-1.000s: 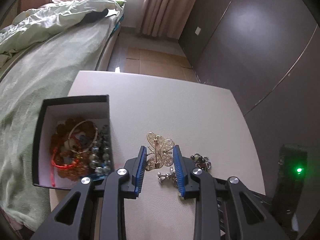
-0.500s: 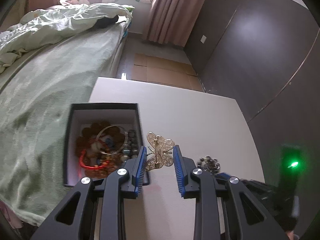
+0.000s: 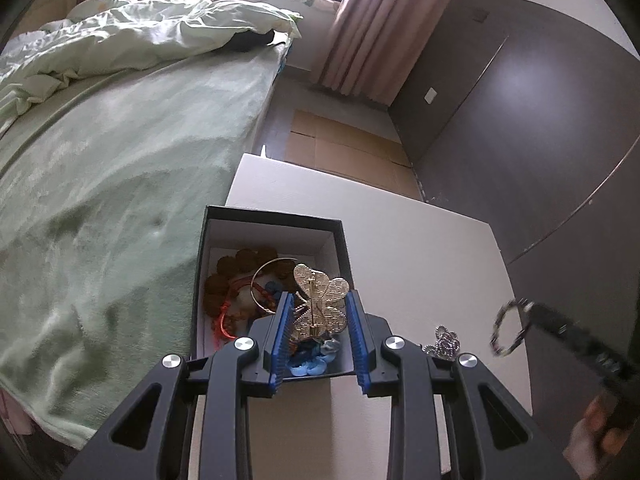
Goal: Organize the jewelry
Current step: 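Drop the brooch into the box with left tool while right tool drops beaded chain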
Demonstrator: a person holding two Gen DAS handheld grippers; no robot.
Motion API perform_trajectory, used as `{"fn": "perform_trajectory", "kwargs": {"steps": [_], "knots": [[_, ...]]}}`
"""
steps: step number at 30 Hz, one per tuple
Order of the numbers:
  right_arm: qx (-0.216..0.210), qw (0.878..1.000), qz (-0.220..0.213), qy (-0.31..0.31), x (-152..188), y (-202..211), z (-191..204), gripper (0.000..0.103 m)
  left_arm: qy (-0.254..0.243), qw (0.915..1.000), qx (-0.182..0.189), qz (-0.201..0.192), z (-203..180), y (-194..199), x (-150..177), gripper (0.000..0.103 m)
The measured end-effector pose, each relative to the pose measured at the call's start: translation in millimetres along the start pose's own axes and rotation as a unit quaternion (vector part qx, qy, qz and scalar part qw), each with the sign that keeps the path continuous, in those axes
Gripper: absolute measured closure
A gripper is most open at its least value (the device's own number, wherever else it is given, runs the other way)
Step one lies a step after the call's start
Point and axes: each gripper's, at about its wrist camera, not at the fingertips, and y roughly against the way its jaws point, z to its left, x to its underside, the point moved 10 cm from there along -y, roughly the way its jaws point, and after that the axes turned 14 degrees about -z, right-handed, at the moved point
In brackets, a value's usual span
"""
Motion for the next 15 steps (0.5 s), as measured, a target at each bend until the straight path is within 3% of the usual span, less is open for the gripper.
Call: {"fn": "perform_trajectory", "kwargs": {"steps": [5,6,8,10,15], "knots": [[-0.004,1.0,-0.014,0.016,-20.6,4.5,16.7,0.095,0.012,0.9999,-0.005,0.01,8.5,-5.2,1.1,0.075],[-0.007,1.0,-0.015,0.017,-23.2,4.0,20.9,0.095,0.016,0.9998,-0.005,0.008,10.2,-4.9,-0.1,0.072],[-0.012,1.0,-0.016,0.02,-26.3,3.1,27.7,0.095,0.026,0.9997,-0.005,0.0,14.0,-1.4,-3.8,0.051],[-0.017,0.999,-0.017,0.026,-28.2,2.8,36.5,0.095,0.031,0.9994,-0.004,-0.015,17.6,4.7,-9.8,0.046],[-0.037,0.999,-0.015,0.035,-30.5,-0.5,62.6,0.095,0.04,0.9989,-0.003,-0.024,26.9,13.3,-15.2,0.045]]}}
